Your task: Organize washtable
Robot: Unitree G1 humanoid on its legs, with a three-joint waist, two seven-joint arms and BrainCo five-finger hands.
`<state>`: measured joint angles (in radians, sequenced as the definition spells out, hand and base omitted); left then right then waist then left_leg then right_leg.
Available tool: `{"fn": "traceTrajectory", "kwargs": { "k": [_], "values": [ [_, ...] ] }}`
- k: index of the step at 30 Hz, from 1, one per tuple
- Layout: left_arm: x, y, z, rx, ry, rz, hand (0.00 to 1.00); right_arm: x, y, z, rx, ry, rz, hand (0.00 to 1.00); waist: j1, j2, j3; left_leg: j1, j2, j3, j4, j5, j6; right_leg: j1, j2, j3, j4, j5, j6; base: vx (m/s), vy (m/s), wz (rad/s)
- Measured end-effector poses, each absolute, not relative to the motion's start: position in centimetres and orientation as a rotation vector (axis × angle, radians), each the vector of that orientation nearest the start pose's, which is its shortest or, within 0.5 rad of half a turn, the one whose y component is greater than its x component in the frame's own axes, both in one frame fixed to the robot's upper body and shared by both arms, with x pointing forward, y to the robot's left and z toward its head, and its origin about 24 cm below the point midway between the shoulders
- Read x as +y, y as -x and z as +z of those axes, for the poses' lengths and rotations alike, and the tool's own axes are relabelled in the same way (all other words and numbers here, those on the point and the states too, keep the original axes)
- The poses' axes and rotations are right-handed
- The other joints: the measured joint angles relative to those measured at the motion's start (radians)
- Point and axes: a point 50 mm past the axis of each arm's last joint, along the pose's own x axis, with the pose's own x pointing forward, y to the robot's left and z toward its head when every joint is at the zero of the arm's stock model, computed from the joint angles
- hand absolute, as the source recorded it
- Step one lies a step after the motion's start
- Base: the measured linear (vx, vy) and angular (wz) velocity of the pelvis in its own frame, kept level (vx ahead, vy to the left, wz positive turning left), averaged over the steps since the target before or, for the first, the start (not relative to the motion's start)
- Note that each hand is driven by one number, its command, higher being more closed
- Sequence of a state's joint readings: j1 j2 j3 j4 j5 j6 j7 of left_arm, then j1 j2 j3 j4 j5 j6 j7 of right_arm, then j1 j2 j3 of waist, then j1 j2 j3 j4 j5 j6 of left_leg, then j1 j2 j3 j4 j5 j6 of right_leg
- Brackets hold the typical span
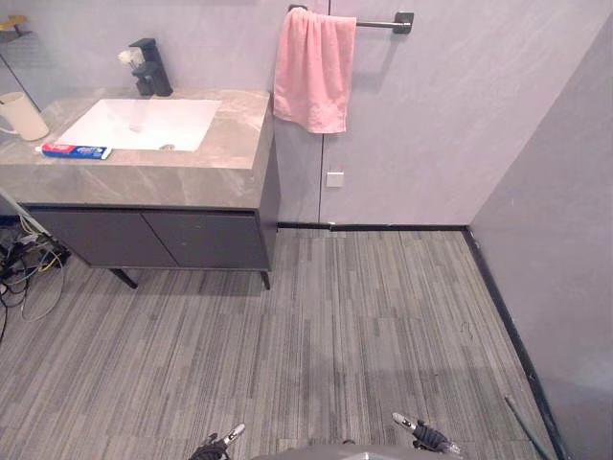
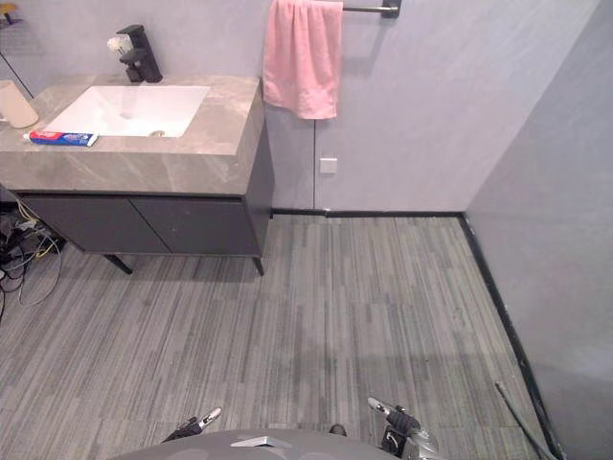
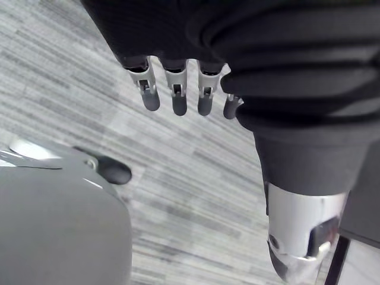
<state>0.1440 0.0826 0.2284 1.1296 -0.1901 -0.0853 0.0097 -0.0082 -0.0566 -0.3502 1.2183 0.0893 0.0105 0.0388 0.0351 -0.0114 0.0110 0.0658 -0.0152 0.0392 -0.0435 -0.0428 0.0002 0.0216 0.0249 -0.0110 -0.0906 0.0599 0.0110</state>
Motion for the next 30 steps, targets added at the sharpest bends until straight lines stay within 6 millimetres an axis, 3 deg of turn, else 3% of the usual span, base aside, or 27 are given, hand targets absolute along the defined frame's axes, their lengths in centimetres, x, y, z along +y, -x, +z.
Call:
{"fn": "traceTrajectory", "kwargs": {
  "k": [30],
  "values": [
    [21.26,-5.2,-16.82,1.152,0.18,0.411,0.0,-19.79,-9.05,-16.84,1.176,-0.24,-0.321,0.0,0.0,0.003,-0.002,-0.002,0.001,0.003,0.001,-0.001,-0.001,-0.002,0.0,0.0,0.0,-0.001,-0.001,0.0,0.0,0.0]
  ]
}}
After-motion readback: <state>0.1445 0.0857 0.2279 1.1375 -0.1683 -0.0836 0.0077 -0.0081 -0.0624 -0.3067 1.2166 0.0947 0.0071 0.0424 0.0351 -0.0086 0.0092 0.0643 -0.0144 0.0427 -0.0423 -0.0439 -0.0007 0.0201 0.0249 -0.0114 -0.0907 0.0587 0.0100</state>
